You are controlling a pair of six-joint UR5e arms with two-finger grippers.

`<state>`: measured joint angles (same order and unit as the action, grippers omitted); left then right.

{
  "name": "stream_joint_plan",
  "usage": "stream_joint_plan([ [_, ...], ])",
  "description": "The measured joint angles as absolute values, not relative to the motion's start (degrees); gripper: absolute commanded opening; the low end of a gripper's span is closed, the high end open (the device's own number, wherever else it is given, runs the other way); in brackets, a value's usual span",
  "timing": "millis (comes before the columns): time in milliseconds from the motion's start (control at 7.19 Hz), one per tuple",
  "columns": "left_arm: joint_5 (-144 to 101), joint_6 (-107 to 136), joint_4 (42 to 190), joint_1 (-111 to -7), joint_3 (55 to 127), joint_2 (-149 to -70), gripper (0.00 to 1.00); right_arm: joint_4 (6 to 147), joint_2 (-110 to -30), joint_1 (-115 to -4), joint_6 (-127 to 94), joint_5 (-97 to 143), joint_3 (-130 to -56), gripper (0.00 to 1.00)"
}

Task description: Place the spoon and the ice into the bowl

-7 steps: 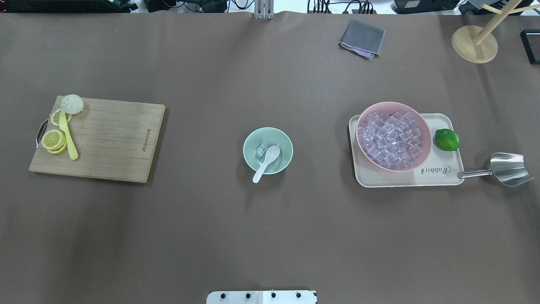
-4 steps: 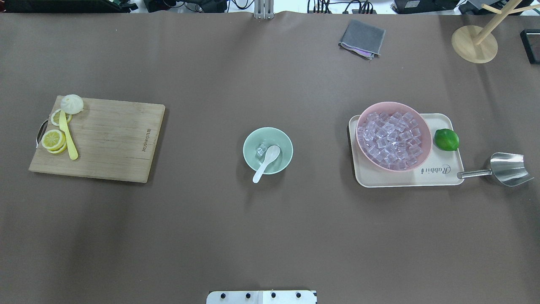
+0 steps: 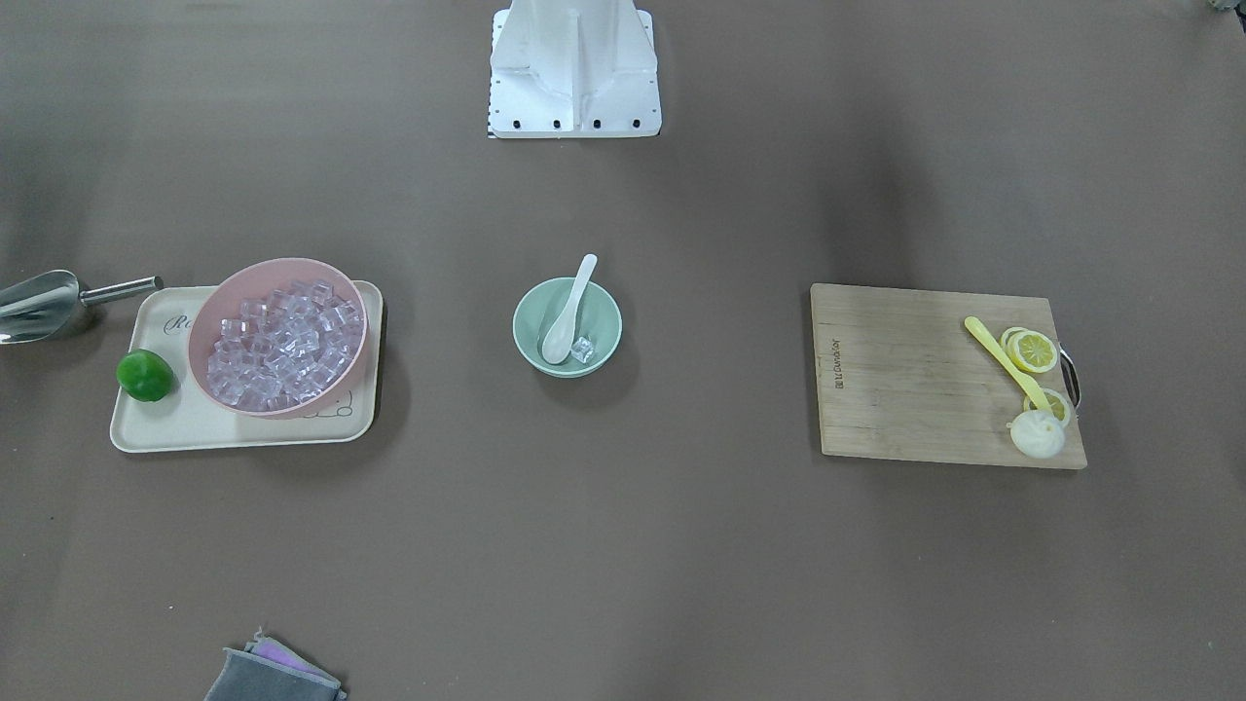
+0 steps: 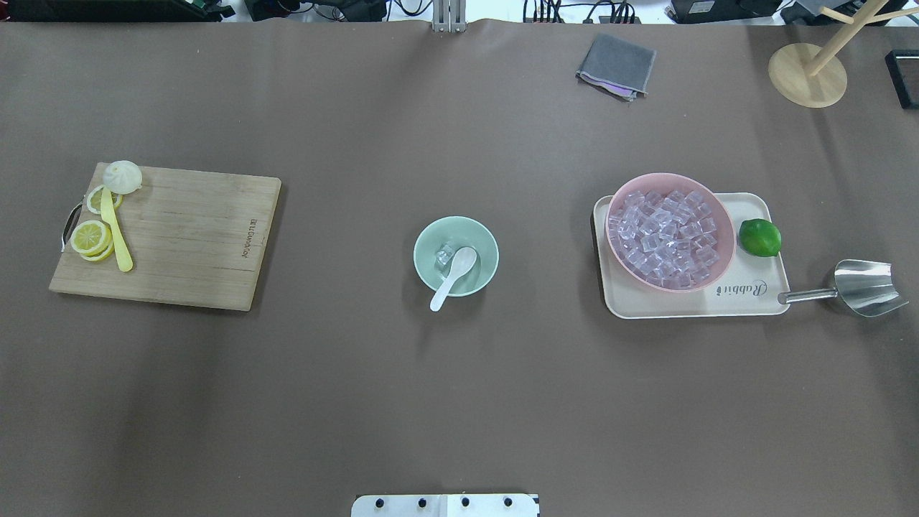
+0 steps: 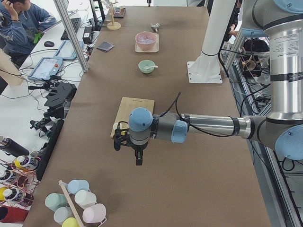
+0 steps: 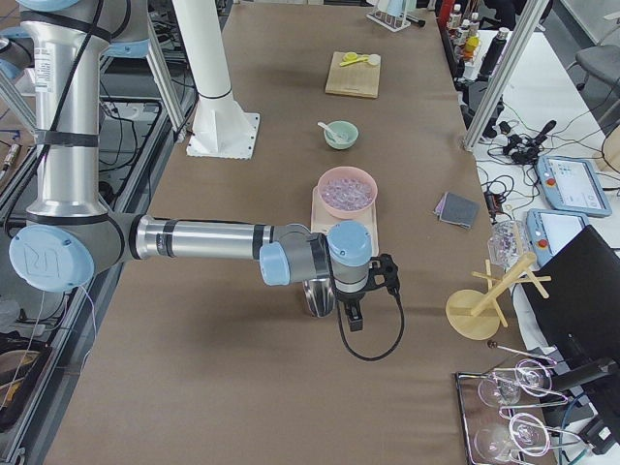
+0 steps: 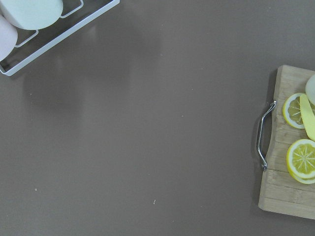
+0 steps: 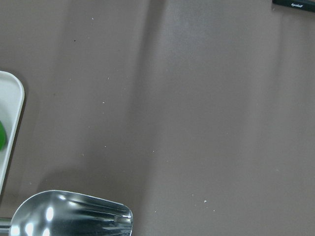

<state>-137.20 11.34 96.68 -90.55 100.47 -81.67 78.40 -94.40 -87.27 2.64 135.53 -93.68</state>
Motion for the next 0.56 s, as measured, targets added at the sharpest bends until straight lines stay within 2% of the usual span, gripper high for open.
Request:
stream_joint_plan([
  [557, -136.9, 11.3, 96.7, -90.5, 99.9, -81.5, 0.98, 78.4, -94.6, -87.2, 2.6, 135.5, -93.7, 1.0],
])
